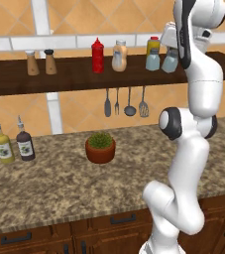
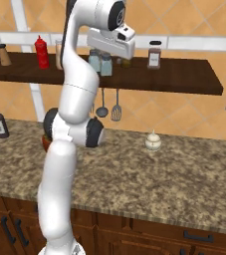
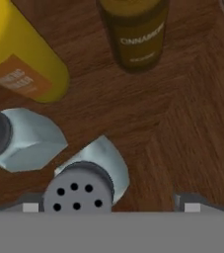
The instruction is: Put the shaker and condiment bottle from the counter next to their counterparts in the cabinet.
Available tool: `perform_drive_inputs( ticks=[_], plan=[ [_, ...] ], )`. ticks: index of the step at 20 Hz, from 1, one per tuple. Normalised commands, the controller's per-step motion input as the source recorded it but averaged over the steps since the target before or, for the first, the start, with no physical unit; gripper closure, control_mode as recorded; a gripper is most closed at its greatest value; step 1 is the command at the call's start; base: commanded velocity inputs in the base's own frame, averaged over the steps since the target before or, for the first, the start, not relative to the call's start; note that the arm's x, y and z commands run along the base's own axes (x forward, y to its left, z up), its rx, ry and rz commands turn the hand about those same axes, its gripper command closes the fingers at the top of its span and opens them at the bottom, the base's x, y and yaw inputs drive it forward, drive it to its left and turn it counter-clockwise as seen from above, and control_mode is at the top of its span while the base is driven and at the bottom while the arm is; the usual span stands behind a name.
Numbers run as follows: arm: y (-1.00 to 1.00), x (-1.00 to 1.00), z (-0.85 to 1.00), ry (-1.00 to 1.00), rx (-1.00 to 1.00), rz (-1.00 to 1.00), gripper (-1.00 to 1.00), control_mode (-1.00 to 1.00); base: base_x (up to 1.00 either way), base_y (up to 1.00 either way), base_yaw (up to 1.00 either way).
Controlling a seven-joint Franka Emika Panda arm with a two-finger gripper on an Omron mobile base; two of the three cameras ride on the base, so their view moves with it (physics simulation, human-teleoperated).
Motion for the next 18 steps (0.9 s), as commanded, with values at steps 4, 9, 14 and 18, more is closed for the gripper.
perform_drive_inputs(
  ticks=[4,9,14,18],
  plan=[
    [0.00,0.01,0.50,0.13,0.00,0.00,-1.00,-1.00,0.00,0.00,0.00],
    [0.00,0.02,0.45,0.13,0.00,0.00,-1.00,-1.00,0.00,0.00,0.00],
    [-0.01,-0.40,0.31,0.07,0.00,0.00,-1.00,-1.00,0.00,0.00,0.00],
    [0.22,-0.90,-0.56,0.03,-0.24,0.00,-1.00,-1.00,0.00,0.00,0.00]
  ],
)
